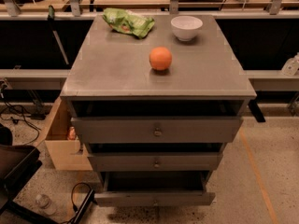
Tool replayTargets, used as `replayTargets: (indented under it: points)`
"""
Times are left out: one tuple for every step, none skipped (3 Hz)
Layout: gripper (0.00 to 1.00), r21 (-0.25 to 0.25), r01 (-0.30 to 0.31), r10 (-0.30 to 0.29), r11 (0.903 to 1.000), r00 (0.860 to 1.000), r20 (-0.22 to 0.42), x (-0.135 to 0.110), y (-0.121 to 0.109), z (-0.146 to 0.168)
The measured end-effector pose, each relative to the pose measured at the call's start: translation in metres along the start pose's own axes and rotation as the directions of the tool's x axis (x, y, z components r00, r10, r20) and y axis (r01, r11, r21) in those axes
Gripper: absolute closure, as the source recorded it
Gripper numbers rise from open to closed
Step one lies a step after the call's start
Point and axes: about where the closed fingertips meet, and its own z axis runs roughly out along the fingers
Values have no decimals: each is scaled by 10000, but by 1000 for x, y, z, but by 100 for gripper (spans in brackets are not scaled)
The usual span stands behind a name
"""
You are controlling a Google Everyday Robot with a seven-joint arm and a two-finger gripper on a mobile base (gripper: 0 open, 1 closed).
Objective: Close bottom drawer
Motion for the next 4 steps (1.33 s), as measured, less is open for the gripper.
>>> replayTargets:
  points:
    - [100,-178,208,-201,9996,9989,435,-7,-17,22]
    - [100,-489,715,-661,9962,9924,1035,-28,-72,68]
    - [100,-853,1101,-934,9902,9793,1797,-60,-110,111]
    - [100,-855,1100,-932,9903,9793,1797,-60,-107,109]
